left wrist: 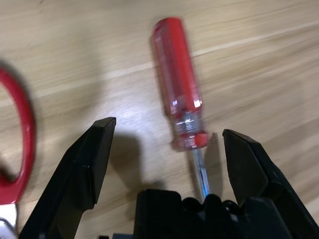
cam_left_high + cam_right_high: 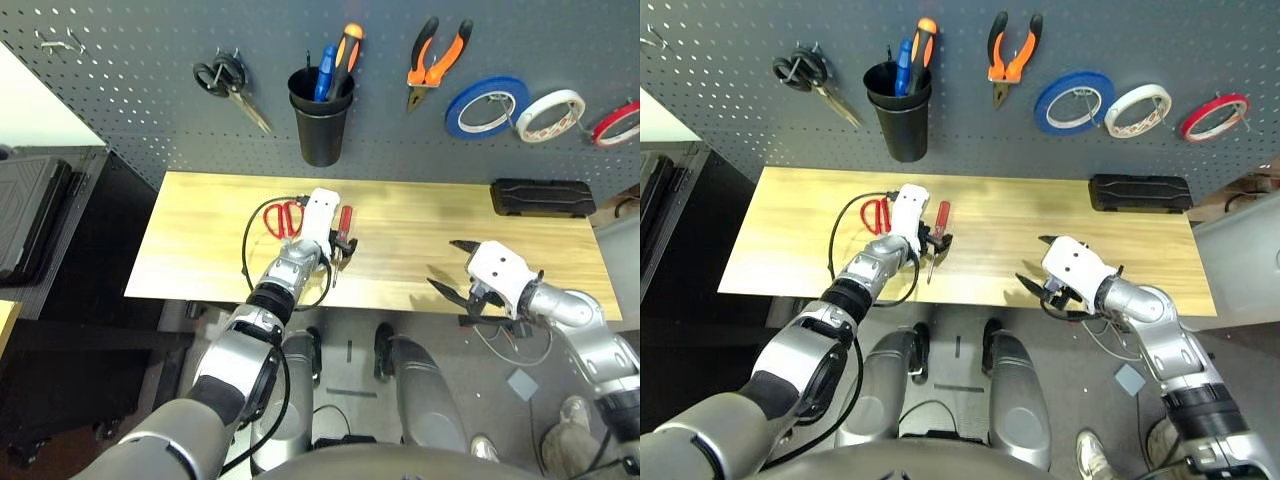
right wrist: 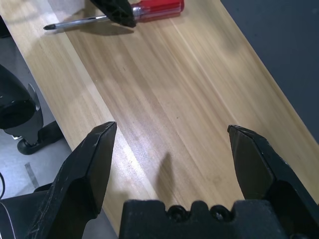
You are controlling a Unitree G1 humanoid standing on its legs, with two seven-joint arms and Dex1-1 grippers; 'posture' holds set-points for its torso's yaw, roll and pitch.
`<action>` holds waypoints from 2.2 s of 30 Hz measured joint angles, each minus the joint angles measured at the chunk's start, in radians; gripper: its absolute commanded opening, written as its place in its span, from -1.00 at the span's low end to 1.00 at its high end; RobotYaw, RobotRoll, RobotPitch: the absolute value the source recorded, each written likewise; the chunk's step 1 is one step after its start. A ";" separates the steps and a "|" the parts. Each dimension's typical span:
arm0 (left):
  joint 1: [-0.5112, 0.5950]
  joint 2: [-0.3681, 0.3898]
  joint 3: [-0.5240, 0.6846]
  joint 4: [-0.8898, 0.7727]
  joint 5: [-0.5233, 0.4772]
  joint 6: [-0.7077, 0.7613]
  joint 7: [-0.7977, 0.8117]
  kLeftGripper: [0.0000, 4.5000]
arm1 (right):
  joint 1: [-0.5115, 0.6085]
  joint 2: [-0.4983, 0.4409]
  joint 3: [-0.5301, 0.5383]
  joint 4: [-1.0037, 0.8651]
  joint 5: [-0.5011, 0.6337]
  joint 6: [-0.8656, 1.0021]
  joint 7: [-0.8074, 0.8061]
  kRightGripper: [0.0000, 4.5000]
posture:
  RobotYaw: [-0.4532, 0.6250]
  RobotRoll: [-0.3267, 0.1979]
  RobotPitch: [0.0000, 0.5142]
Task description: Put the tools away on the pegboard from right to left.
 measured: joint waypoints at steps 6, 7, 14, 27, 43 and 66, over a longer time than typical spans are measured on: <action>-0.027 -0.025 0.020 0.086 0.011 -0.065 0.018 0.75 | 0.016 -0.008 -0.007 -0.028 0.000 0.004 -0.001 1.00 | 0.02 0.25 -0.01; -0.028 -0.028 0.022 0.091 0.012 -0.069 0.019 0.56 | 0.018 -0.008 -0.007 -0.032 0.000 0.006 -0.001 1.00 | 0.02 0.25 -0.01; -0.026 -0.063 0.030 0.112 0.031 -0.077 0.025 -0.63 | 0.015 -0.014 -0.008 -0.036 0.001 0.007 0.000 1.00 | 0.05 0.25 0.00; 0.211 -0.056 0.058 -0.330 0.015 0.090 0.019 -0.65 | -0.011 0.006 -0.021 0.043 0.069 -0.137 0.045 1.00 | 0.22 0.25 0.06; 0.816 -0.043 0.007 -1.260 -0.049 0.303 0.033 -0.65 | -0.144 0.026 -0.050 0.295 0.159 -0.289 0.173 1.00 | 0.50 0.25 0.13; 0.596 0.072 0.131 -1.719 -0.261 0.285 0.035 -0.65 | -0.417 0.032 -0.285 0.609 0.501 -0.313 0.569 1.00 | 0.47 0.25 -0.12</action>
